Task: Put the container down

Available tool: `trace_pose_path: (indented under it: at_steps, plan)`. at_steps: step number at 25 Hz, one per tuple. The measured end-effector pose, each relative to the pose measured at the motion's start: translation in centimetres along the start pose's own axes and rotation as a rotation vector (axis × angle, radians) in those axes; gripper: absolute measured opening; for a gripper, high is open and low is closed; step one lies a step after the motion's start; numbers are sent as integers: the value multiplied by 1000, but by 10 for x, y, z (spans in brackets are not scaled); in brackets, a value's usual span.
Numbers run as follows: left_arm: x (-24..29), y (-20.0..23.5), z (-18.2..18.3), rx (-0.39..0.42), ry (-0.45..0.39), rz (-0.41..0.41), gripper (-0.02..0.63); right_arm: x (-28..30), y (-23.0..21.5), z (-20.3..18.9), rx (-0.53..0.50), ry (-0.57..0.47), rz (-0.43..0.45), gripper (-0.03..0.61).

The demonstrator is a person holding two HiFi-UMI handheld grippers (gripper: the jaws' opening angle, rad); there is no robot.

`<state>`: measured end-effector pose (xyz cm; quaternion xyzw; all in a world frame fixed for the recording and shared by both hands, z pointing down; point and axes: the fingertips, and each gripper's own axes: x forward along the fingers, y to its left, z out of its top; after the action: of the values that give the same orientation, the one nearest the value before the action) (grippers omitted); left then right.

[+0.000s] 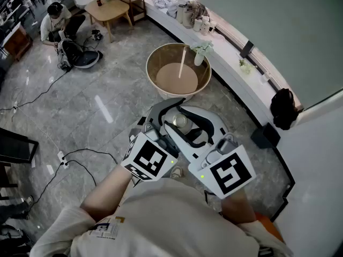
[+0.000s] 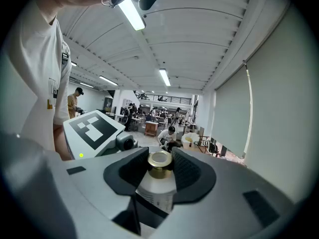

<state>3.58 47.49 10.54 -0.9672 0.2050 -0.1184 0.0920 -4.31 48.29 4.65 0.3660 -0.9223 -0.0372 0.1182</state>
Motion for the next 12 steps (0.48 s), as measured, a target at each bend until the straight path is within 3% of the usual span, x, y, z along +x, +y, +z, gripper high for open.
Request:
trace_pose_path:
  at_steps: [12]
  plan:
    - [9,-17,4,-2,6,-8,348,-19,-2,-5,11,-1,-6,143]
